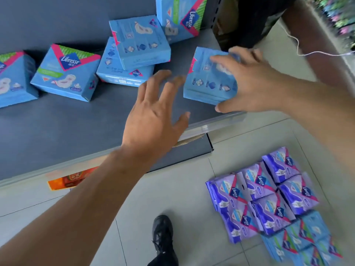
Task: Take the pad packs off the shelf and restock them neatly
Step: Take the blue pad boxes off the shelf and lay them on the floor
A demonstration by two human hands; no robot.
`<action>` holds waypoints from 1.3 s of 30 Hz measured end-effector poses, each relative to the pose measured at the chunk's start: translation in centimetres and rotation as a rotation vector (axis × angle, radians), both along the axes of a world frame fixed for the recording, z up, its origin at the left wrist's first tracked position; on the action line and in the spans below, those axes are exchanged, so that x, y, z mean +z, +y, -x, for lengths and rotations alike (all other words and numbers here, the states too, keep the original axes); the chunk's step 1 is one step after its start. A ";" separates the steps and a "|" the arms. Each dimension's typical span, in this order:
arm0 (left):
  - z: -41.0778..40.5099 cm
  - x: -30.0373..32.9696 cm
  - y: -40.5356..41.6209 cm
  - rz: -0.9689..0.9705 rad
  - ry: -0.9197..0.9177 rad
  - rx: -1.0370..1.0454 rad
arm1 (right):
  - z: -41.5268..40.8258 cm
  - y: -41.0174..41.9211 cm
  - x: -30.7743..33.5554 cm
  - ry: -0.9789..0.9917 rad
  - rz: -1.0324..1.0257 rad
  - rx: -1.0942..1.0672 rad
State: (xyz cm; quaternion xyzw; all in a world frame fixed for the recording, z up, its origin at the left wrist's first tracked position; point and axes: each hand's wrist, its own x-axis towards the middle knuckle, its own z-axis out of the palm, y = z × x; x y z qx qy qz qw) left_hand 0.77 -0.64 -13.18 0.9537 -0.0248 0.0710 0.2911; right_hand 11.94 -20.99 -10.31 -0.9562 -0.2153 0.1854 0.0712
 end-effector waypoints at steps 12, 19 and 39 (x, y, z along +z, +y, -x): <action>5.4 2.1 -21.7 0.183 0.117 -0.376 | 15.3 -24.9 3.8 0.553 -0.655 -0.556; 13.8 0.4 -38.4 0.591 0.750 -0.113 | 29.3 -38.6 -1.9 0.377 -0.998 -1.184; 33.3 -23.5 -56.9 0.166 1.226 -0.646 | 59.7 -46.2 -23.5 0.194 -1.154 -2.262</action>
